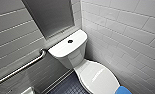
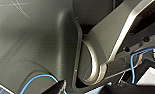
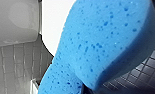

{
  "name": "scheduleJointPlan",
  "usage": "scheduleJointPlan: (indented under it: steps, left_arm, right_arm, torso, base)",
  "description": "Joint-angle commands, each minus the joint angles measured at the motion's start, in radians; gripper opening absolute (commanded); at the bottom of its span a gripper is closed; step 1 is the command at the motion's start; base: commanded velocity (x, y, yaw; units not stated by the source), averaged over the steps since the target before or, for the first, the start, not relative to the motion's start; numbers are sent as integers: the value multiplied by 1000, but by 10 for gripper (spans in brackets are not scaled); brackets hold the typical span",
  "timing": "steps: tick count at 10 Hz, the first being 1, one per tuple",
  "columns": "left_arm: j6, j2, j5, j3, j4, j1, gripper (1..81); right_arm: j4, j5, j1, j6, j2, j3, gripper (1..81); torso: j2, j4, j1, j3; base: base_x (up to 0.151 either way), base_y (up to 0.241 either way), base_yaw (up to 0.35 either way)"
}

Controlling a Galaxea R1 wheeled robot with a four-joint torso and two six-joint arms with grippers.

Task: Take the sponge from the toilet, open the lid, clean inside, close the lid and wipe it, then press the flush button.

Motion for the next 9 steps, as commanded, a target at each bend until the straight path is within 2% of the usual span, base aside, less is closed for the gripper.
scheduleJointPlan:
  steps: [1, 2, 5, 7, 9]
  left_arm:
    - [4, -16, 91, 16, -3, 4, 811]
    - [4, -15, 91, 17, -3, 4, 811]
    - [4, -9, 94, 17, -3, 0, 811]
    - [4, -9, 94, 17, -3, 0, 811]
    - [4, -10, 94, 16, -5, 0, 811]
  right_arm:
    - [-32, -310, 384, 5, 61, -29, 10]
    - [-32, -363, 435, 19, 121, -94, 10]
    - [-32, -507, 549, 42, 400, -393, 10]
    - [-39, -547, 615, 63, 572, -546, 10]
    - [-52, -605, 655, 62, 730, -722, 10]
  torso:
    - [0, 0, 0, 0]
    - [0, 0, 0, 0]
    - [0, 0, 0, 0]
    - [0, 0, 0, 0]
    - [0, 0, 0, 0]
  base:
    - [0, 0, 0]
    - [0, 0, 0]
    - [0, 0, 0]
    - [0, 0, 0]
    - [0, 0, 0]
